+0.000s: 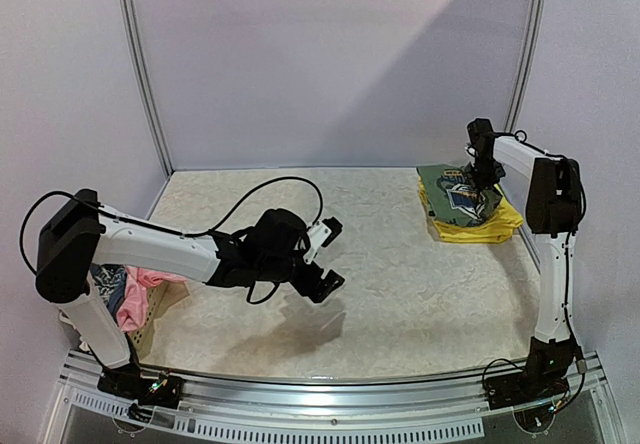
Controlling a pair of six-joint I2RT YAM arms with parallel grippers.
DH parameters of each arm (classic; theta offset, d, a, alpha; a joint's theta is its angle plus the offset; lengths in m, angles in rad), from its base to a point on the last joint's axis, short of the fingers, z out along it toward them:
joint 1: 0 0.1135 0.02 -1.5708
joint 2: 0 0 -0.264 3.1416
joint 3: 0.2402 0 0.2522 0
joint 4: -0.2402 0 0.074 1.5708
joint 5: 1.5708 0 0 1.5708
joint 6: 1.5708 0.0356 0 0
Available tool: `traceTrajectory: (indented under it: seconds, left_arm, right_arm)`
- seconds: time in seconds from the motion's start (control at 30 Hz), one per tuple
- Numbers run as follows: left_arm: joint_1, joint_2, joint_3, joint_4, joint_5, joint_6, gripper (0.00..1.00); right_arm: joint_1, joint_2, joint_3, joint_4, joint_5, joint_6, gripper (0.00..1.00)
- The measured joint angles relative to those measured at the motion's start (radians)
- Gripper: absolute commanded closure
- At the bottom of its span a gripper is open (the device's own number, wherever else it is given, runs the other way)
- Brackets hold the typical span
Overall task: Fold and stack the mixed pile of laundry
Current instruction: Move the square-folded tank top to the corner of the board.
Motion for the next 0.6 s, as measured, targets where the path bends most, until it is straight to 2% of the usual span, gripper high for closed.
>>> traceTrajectory:
  seconds: [0.13,0.4,0.6]
  left_arm:
    - [0.0,0.0,0.0,0.0,0.0,0.0,0.02]
    - [0.0,0.0,0.0,-0.001,-0.001,-0.002,0.02]
    - [0.0,0.0,0.0,-0.01,-0.013,-0.006,0.02]
  right_arm:
    - [-0.003,0.0,0.0,0.024,0.066,0.021,0.22]
    - [-0.005,-0.053,-0.006,0.036,0.092,0.119,0.1]
    - [0.033,-0.157,-0.014,0.046,0.092,0.151,0.09]
